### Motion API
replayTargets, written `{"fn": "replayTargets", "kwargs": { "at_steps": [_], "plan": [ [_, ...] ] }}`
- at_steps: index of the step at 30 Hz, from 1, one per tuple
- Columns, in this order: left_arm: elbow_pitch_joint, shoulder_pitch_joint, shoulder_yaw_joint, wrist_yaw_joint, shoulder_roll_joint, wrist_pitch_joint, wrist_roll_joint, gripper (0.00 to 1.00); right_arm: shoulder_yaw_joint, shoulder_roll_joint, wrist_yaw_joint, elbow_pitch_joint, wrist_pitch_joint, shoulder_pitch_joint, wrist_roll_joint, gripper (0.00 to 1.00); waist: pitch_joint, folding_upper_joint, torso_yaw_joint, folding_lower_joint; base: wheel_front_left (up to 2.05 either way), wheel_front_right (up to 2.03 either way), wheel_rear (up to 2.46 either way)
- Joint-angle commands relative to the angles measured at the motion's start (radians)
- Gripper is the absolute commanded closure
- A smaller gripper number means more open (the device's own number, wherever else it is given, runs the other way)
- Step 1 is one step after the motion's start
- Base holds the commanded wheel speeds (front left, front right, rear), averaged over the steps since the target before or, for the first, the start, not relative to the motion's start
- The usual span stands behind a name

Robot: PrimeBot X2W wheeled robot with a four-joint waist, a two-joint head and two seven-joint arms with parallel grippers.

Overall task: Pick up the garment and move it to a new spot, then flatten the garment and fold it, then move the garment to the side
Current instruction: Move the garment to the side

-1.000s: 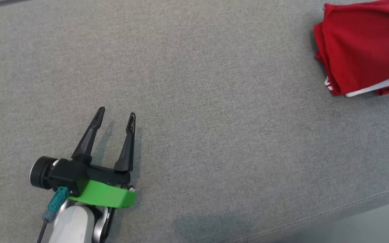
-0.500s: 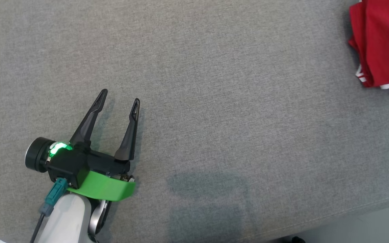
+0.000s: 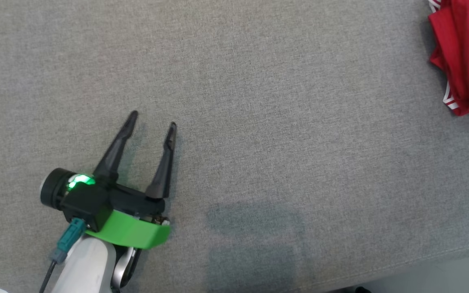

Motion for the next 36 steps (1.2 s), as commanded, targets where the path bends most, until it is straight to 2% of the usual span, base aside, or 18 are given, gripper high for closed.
{"fn": "replayTargets", "kwargs": {
  "at_steps": [1,5,11,15,21,26,30,36],
  "plan": [
    [-0.005,-0.005,-0.003,-0.003,0.012,0.0,-0.01,0.0,-0.022,0.01,-0.002,0.006,-0.038,0.018,0.014,0.0,-0.029,0.0,0.005,-0.0001,0.0,0.0,0.0],
    [0.006,0.034,0.006,-0.001,0.011,0.0,-0.055,0.0,-0.055,0.02,-0.002,0.036,-0.161,0.061,0.052,0.0,-0.099,0.0,0.01,-0.0001,0.0,0.0,0.0],
    [0.056,0.089,0.05,-0.001,-0.007,0.001,-0.086,0.0,0.018,0.035,-0.002,0.111,-0.332,0.132,0.15,0.0,-0.223,0.0,0.015,-0.0001,0.0,0.0,0.0],
    [0.091,0.131,0.09,0.0,-0.024,0.0,-0.075,0.0,0.049,0.076,-0.002,0.116,-0.396,0.217,0.22,0.0,-0.314,0.0,0.026,-0.0001,0.0,0.0,0.0],
    [0.138,0.21,0.14,0.003,-0.05,0.0,-0.062,0.0,0.096,0.174,-0.002,-0.013,-0.419,0.41,0.291,0.0,-0.428,0.0,0.048,-0.0001,0.0,0.0,0.0],
    [0.178,0.284,0.186,0.013,-0.065,0.0,-0.049,0.0,0.185,0.254,-0.002,-0.167,-0.423,0.604,0.336,0.0,-0.515,0.0,0.062,-0.0001,0.0,0.0,0.0],
    [0.195,0.326,0.229,0.024,-0.072,0.0,-0.036,0.0,0.279,0.293,-0.002,-0.298,-0.423,0.745,0.394,0.0,-0.552,0.0,0.071,-0.0001,0.0,0.0,0.0],
    [0.238,0.364,0.272,0.02,-0.085,0.0,-0.019,0.0,0.377,0.316,-0.002,-0.464,-0.4,0.922,0.439,0.0,-0.598,0.0,0.1,-0.0001,0.0,0.0,0.0]
  ]
}}
